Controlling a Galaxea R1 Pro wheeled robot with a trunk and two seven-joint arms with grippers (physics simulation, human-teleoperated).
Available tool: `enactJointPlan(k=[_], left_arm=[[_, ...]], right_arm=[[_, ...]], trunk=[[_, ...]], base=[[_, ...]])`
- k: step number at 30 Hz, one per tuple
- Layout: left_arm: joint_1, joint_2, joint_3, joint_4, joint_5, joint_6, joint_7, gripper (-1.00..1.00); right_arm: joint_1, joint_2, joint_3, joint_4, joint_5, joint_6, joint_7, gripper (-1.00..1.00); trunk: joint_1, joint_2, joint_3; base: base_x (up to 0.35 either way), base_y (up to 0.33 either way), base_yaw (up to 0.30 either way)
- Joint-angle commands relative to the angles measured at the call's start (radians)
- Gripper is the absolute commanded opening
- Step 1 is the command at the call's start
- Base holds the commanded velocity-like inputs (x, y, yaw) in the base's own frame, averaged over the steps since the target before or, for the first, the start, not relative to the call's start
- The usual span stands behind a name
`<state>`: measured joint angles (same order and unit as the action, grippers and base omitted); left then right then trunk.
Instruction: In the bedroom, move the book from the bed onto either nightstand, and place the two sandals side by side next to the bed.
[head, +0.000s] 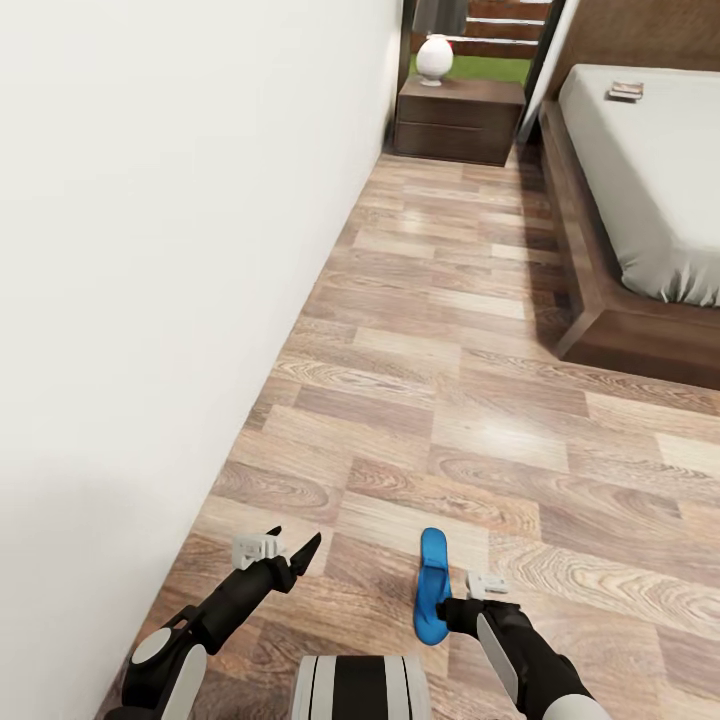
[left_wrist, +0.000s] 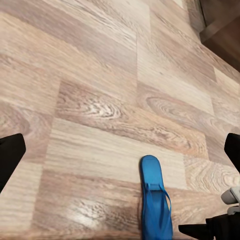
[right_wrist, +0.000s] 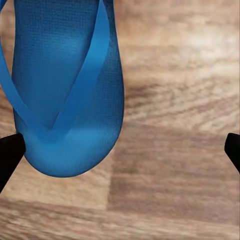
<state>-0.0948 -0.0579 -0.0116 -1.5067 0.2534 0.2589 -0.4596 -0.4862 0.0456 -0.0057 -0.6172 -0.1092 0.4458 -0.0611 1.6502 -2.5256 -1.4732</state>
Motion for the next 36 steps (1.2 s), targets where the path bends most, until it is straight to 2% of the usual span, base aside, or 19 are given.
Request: enactJointPlan(k=[1, 32, 34, 36], left_arm=[[0.000, 0.000, 0.001, -0.001, 0.011, 0.009, -0.002, 1.00], [0.000, -0.002, -0.002, 0.000, 0.010, 0.008, -0.001, 1.00], [0.000, -0.004, -0.002, 0.000, 0.009, 0.008, 0.008, 1.00], [0.000, -0.005, -0.003, 0.000, 0.008, 0.008, 0.043, 1.00]], right_arm=[[0.000, 0.000, 0.000, -0.001, -0.010, 0.004, -0.006, 1.00], [0.000, 0.000, 0.000, -0.001, -0.010, 0.004, -0.006, 1.00], [0.000, 0.000, 0.000, -0.001, -0.010, 0.004, -0.006, 1.00], [0.000, 0.000, 0.000, -0.001, -0.010, 0.004, -0.006, 1.00]], trunk=[[0.000, 0.000, -0.001], [0.000, 0.000, -0.001], [0.000, 0.000, -0.001], [0.000, 0.000, -0.001]], base=[[0.000, 0.000, 0.000], [0.000, 0.029, 0.000], [0.000, 0.000, 0.000], [0.000, 0.000, 0.000]])
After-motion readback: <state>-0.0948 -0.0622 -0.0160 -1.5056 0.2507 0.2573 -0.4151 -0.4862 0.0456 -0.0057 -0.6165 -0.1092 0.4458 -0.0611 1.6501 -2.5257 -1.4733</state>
